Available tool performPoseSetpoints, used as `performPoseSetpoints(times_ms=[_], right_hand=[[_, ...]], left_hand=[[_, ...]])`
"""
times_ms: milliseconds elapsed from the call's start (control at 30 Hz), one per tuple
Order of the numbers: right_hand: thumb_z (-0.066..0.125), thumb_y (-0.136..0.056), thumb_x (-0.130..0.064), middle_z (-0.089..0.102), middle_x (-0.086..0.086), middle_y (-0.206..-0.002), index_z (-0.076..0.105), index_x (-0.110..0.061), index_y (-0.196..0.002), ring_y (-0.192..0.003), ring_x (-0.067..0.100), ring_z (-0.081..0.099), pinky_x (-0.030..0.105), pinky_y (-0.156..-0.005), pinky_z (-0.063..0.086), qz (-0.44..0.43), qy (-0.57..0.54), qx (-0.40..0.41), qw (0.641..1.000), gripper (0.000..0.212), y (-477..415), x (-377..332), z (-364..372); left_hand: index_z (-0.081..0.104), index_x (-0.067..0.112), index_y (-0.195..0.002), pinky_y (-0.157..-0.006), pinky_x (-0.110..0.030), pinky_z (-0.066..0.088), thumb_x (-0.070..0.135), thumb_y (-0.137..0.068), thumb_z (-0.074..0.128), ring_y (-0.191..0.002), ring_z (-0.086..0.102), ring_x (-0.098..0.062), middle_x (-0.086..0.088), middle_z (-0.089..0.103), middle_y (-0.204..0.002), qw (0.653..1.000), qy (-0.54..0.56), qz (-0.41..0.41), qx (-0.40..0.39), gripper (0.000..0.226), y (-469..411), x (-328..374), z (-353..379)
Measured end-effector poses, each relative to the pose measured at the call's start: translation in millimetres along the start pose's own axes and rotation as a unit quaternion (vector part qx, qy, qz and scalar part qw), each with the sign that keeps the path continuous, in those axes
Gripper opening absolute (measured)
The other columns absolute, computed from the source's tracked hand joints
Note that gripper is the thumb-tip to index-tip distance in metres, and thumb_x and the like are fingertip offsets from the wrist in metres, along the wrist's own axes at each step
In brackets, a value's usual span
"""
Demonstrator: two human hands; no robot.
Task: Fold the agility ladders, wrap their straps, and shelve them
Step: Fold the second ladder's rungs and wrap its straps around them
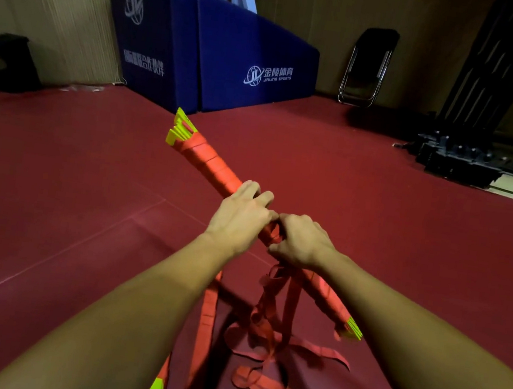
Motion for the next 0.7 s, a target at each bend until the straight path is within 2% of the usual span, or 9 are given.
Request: performPoseSetpoints(times_ms=[67,133,267,333,433,467,533,633,700], right_hand=[[0.069,-0.072,-0.038,0.069,0.007,-0.100,0.055,-0.026,-0.090,-0.096,0.034,0.064,0.033,-0.071,0.046,0.013,-0.036,0.011,0.999,0.026,-2,3,0],[0.073,-0.069,-0.039,0.069,0.006,-0.093,0.055,-0.024,-0.082,-0.091,0.032,0.065,0.031,-0.067,0.045,0.029,-0.077,0.023,0.996,0.026,-4,7,-3],[0.081,-0.066,-0.041,0.070,0.001,-0.081,0.061,-0.023,-0.077,-0.082,0.024,0.068,0.030,-0.068,0.050,0.052,-0.162,0.039,0.985,0.029,-6,13,-4],[0.082,-0.066,-0.042,0.070,0.000,-0.078,0.063,-0.022,-0.076,-0.078,0.021,0.067,0.030,-0.067,0.050,0.058,-0.203,0.059,0.976,0.030,-9,14,-5],[0.083,-0.070,-0.038,0.066,-0.002,-0.072,0.064,-0.020,-0.074,-0.072,0.017,0.062,0.031,-0.065,0.046,0.054,-0.277,0.094,0.955,0.027,-14,11,-8],[0.084,-0.071,-0.035,0.065,-0.003,-0.070,0.065,-0.018,-0.075,-0.069,0.015,0.061,0.032,-0.066,0.047,0.050,-0.312,0.102,0.943,0.026,-15,10,-9],[0.085,-0.070,-0.033,0.067,-0.002,-0.070,0.068,-0.016,-0.078,-0.068,0.016,0.063,0.039,-0.070,0.052,0.052,-0.378,0.114,0.917,0.026,-18,10,-9],[0.085,-0.067,-0.032,0.072,0.003,-0.075,0.068,-0.016,-0.078,-0.070,0.024,0.067,0.048,-0.074,0.055,0.076,-0.425,0.133,0.892,0.026,-18,14,-10],[0.083,-0.063,-0.035,0.073,0.004,-0.076,0.067,-0.016,-0.077,-0.075,0.028,0.071,0.048,-0.076,0.056,0.098,-0.447,0.149,0.877,0.028,-18,17,-13]], left_hand=[[0.068,0.022,-0.119,-0.115,-0.041,0.030,0.014,-0.077,0.074,-0.120,0.046,-0.030,-0.005,0.055,-0.119,0.999,0.002,0.018,0.051,0.043,0,-4,-2],[0.065,0.017,-0.116,-0.108,-0.045,0.040,0.017,-0.061,0.087,-0.118,0.046,-0.031,-0.010,0.054,-0.118,0.993,0.043,-0.037,0.104,0.060,3,-12,-4],[0.050,0.014,-0.110,-0.089,-0.044,0.047,0.029,-0.071,0.085,-0.108,0.047,-0.030,-0.009,0.049,-0.115,0.967,0.136,-0.186,0.107,0.055,10,-21,-1],[0.052,0.015,-0.105,-0.090,-0.042,0.046,0.028,-0.081,0.079,-0.106,0.053,-0.029,-0.008,0.056,-0.112,0.946,0.232,-0.226,0.020,0.038,9,-24,12],[0.063,0.020,-0.107,-0.093,-0.034,0.051,0.026,-0.085,0.069,-0.104,0.066,-0.023,-0.004,0.071,-0.108,0.869,0.396,-0.244,-0.166,0.023,13,-16,35],[0.062,0.021,-0.104,-0.089,-0.033,0.054,0.022,-0.083,0.065,-0.098,0.068,-0.021,-0.003,0.072,-0.102,0.837,0.453,-0.242,-0.187,0.021,13,-11,39],[0.055,0.016,-0.097,-0.065,-0.026,0.052,0.002,-0.086,0.053,-0.070,0.061,-0.015,-0.002,0.063,-0.081,0.782,0.538,-0.251,-0.191,0.018,8,-3,38],[0.050,0.012,-0.110,-0.049,-0.025,0.038,-0.010,-0.087,0.050,-0.047,0.050,-0.012,-0.004,0.056,-0.065,0.765,0.543,-0.280,-0.203,0.032,4,0,35],[0.043,0.014,-0.124,-0.046,-0.022,0.040,-0.004,-0.091,0.057,-0.040,0.058,-0.010,-0.007,0.064,-0.071,0.754,0.527,-0.265,-0.288,0.040,10,3,38]])
Point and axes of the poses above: each hand's wrist, its own y-axis away from the middle knuckle, its own z-axis out of the palm, x = y × z, the point moved 2 cm from there along -y, towards the middle knuckle
